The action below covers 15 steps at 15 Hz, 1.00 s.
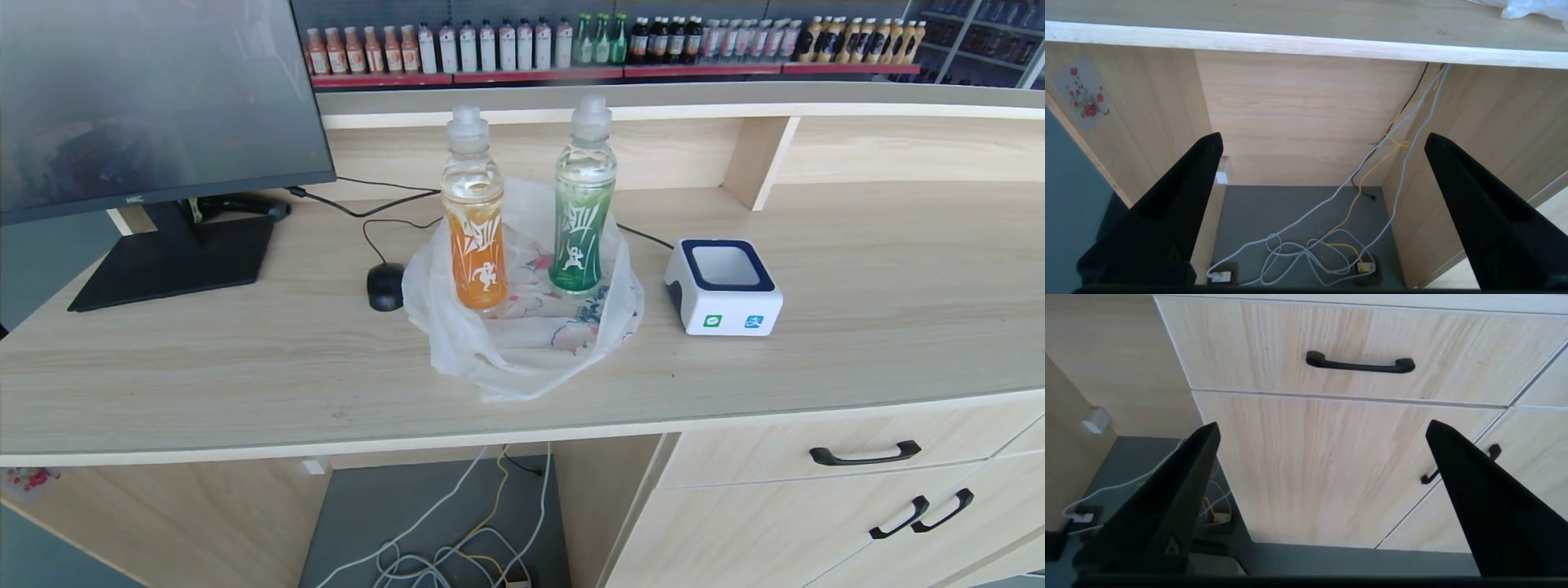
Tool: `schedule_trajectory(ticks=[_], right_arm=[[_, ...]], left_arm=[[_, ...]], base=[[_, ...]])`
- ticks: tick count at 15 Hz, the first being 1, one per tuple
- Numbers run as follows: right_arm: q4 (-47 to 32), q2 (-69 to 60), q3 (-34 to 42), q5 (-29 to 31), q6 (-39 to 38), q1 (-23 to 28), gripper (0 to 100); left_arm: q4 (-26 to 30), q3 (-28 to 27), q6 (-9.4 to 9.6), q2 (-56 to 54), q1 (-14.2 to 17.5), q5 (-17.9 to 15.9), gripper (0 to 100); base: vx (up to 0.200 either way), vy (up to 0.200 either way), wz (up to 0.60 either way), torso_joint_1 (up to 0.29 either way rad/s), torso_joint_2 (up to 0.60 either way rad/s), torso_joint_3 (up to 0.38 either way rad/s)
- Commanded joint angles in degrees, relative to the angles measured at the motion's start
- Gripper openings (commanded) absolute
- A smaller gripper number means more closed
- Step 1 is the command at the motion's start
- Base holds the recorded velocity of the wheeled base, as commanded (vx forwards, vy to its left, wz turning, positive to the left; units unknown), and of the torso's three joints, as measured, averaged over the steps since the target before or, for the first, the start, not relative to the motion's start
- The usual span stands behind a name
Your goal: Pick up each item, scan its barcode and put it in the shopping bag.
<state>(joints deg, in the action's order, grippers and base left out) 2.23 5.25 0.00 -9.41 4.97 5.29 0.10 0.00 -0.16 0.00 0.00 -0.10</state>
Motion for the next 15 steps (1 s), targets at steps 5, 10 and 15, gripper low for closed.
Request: schedule_trajectory(ticks=[5, 10, 15], right_arm=[[-0.03, 1.34, -0.18, -4.83, -4.09, -3.97, 100], [0.32, -5.25, 0.0, 2.2, 0.74, -4.85, 100], [-2.14, -5.17, 0.0, 7.04, -4.53, -4.85, 100]], left_arm=[[-0.01, 0.0, 0.07, 0.0, 0.0, 0.01, 100], [-0.01, 0.0, 0.07, 0.0, 0.0, 0.01, 100], [-0.01, 0.0, 0.07, 0.0, 0.0, 0.01, 100]], base=[[0.0, 0.0, 0.0, 0.0, 0.0, 0.0], [0.0, 0.0, 0.0, 0.0, 0.0, 0.0], [0.0, 0.0, 0.0, 0.0, 0.0, 0.0]])
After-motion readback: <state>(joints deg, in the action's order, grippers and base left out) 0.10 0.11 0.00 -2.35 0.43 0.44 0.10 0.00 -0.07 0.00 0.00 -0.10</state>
